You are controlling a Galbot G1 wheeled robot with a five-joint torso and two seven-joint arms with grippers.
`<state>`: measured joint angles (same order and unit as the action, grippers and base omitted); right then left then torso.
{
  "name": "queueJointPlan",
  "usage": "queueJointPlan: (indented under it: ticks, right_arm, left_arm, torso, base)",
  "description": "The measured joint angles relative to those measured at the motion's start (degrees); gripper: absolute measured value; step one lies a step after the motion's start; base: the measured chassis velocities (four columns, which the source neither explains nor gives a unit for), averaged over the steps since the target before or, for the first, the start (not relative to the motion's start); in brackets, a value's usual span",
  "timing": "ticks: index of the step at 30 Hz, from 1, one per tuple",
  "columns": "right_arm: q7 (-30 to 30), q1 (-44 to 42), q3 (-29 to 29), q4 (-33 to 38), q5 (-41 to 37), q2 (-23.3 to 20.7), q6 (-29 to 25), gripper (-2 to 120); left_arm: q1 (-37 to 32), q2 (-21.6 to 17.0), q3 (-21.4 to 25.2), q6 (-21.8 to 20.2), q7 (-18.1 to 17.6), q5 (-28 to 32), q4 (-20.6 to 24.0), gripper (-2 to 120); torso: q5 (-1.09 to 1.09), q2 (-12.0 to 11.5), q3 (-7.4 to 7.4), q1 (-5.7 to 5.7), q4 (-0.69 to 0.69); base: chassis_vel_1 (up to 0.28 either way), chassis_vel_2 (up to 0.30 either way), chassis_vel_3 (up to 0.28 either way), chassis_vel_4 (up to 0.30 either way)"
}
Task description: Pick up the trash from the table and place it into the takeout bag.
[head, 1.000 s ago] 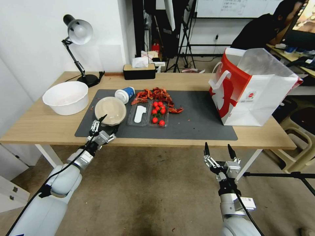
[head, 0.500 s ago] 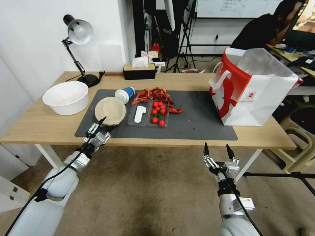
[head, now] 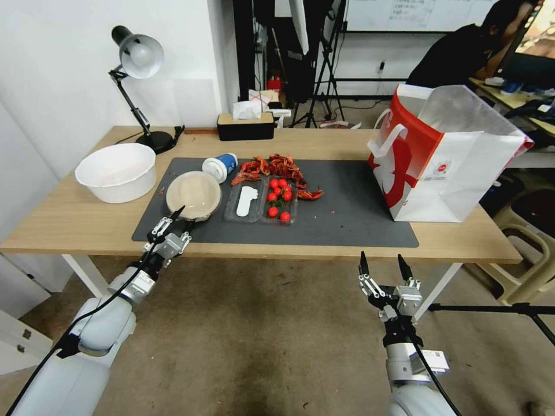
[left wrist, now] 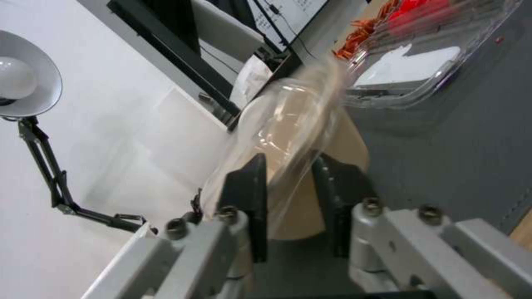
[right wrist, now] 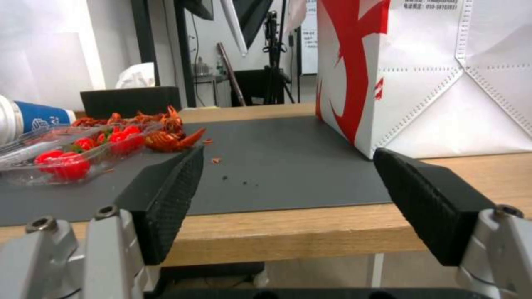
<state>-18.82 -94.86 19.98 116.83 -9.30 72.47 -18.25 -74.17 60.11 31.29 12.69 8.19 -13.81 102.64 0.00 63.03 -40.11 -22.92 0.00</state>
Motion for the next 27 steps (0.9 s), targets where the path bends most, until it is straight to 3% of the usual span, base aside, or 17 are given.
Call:
queueJointPlan:
  ticks: [4, 6, 20, 27]
  right_arm:
    - [0.0, 0.0, 0.0, 0.0, 0.1, 0.2, 0.0, 78]
    - [0.0, 0.0, 0.0, 0.0, 0.2, 0.3, 0.0, 77]
    - [-0.1, 0.0, -0.1, -0.2, 0.5, 0.8, -0.1, 74]
    - [-0.1, 0.1, 0.1, -0.2, 0.7, 1.2, -0.1, 78]
  left_arm:
    - [0.1, 0.0, 0.0, 0.1, 0.0, 0.0, -0.3, 3]
    - [0.2, 0.0, 0.0, 0.2, 0.0, 0.0, -0.5, 0]
    - [1.6, -0.5, -0.8, 1.5, 0.0, 1.4, -0.8, 0]
    - [4.7, -2.1, -3.9, 1.7, 0.0, 5.2, 0.6, 0]
  torso:
    - [0.00, 0.0, 0.00, 0.00, 0.01]
    - [0.00, 0.0, 0.00, 0.00, 0.00]
    - [0.00, 0.0, 0.00, 0.00, 0.01]
    - [-0.01, 0.0, 0.00, 0.00, 0.00]
  base:
    - [0.000, 0.000, 0.000, 0.000]
    - [0.000, 0.000, 0.000, 0.000]
    - [0.000, 0.000, 0.000, 0.000]
    - [0.000, 0.000, 0.000, 0.000]
